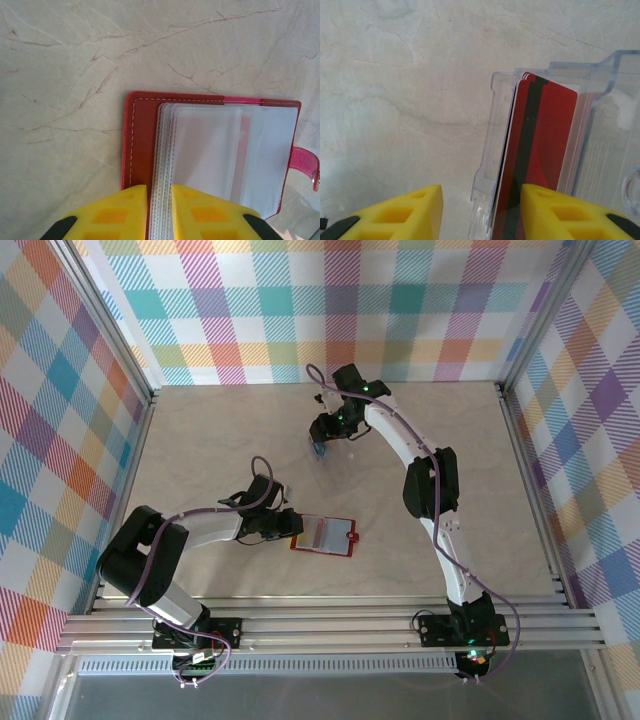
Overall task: Put the credit cards into the card holder
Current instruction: Pick up the credit card from the storage box.
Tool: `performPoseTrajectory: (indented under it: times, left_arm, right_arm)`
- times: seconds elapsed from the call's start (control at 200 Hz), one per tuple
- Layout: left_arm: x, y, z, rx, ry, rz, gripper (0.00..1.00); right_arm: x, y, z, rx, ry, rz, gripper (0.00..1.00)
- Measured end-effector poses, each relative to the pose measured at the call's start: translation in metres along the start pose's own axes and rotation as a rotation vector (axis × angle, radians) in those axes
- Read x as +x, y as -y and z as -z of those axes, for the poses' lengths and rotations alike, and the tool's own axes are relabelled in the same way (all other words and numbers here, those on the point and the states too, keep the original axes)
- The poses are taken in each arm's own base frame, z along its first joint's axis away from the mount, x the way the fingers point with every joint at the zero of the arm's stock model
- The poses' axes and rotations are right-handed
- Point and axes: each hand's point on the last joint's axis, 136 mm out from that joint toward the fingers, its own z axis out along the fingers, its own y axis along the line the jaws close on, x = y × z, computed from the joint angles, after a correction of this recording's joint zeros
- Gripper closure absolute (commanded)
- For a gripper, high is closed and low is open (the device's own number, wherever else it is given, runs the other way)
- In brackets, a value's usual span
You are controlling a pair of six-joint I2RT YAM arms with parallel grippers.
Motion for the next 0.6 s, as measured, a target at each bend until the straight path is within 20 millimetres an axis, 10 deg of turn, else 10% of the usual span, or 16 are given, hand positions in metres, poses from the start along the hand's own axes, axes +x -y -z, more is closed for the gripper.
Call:
performPoseTrajectory:
  times: [0.6]
  left_arm:
    - [0.0001, -0.0001, 0.0, 0.0, 0.0, -0.001, 0.8]
  right_arm:
    - [0.0022, 0.0005, -0.0028, -0.079, 0.0, -0.033, 0.71]
